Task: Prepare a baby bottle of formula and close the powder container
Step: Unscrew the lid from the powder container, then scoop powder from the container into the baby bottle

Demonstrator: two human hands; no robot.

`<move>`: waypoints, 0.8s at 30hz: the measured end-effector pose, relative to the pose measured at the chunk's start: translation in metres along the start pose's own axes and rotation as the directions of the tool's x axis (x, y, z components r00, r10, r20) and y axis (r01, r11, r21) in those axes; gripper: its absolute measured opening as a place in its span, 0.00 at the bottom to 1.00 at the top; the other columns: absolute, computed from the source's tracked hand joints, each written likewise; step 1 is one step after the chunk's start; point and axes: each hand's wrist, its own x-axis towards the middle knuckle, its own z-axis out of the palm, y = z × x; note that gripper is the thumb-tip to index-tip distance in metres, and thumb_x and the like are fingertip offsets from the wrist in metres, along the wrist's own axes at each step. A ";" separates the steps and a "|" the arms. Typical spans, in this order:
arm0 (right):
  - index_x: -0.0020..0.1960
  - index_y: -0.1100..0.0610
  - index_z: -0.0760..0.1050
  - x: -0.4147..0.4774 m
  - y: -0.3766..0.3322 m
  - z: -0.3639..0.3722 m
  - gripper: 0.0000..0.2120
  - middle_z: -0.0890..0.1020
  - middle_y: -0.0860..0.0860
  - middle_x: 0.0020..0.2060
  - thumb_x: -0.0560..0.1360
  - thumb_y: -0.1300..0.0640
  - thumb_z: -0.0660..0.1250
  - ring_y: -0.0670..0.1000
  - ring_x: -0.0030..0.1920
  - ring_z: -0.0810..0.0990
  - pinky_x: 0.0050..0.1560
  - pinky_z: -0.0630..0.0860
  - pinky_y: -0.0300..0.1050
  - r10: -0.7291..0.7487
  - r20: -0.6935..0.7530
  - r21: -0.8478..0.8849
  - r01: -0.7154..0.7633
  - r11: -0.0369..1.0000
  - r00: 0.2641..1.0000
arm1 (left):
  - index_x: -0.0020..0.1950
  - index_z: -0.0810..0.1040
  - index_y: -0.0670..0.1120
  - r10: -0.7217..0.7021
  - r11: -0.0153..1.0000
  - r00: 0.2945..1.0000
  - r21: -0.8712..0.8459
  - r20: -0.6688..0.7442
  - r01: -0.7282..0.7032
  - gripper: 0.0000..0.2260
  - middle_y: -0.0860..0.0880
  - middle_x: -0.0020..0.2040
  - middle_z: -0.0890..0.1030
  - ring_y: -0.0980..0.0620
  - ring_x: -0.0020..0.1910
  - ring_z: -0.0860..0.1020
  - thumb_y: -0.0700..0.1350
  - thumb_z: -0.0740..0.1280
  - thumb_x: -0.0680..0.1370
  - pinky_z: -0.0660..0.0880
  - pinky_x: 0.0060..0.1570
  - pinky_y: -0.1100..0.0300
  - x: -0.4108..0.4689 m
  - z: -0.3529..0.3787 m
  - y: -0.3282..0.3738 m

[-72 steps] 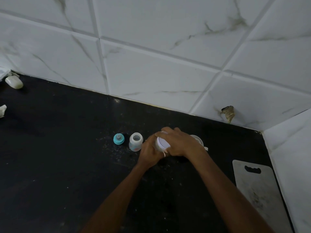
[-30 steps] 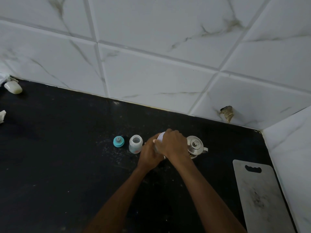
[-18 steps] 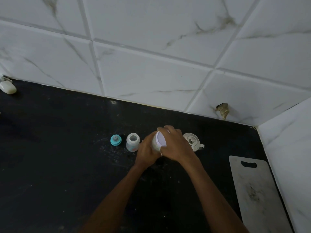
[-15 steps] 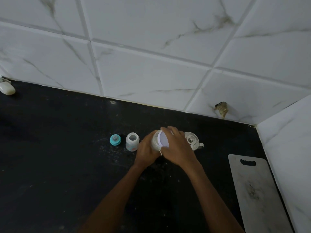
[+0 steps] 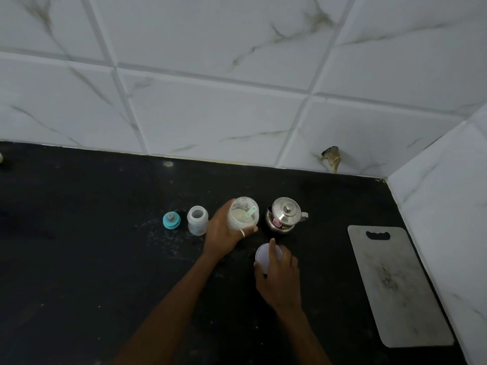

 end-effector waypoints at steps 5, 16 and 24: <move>0.82 0.51 0.52 0.002 0.007 0.010 0.37 0.63 0.56 0.76 0.80 0.37 0.59 0.57 0.72 0.66 0.68 0.69 0.51 0.035 0.073 -0.102 -0.027 0.994 0.997 | 0.63 0.74 0.67 0.007 1.000 1.000 0.018 0.010 -0.007 0.33 0.62 0.61 0.81 0.65 0.61 0.78 0.60 0.83 0.62 0.76 0.63 0.62 0.000 -0.001 0.001; 0.72 0.51 0.71 0.003 -0.012 -0.023 0.24 0.75 0.51 0.68 0.81 0.41 0.61 0.52 0.66 0.72 0.61 0.70 0.48 -0.025 -0.147 0.056 0.033 0.998 0.989 | 0.76 0.72 0.49 -0.008 0.998 1.000 0.057 -0.007 0.008 0.45 0.51 0.72 0.77 0.55 0.70 0.75 0.57 0.85 0.62 0.70 0.69 0.60 -0.008 -0.001 0.006; 0.58 0.56 0.83 0.024 -0.060 -0.092 0.09 0.78 0.57 0.64 0.78 0.59 0.71 0.56 0.63 0.77 0.58 0.77 0.53 -0.347 -0.365 -0.033 0.361 0.932 0.864 | 0.75 0.72 0.47 0.137 0.989 0.991 0.054 -0.004 -0.136 0.40 0.54 0.73 0.75 0.60 0.73 0.72 0.52 0.84 0.67 0.69 0.71 0.66 -0.040 -0.015 0.018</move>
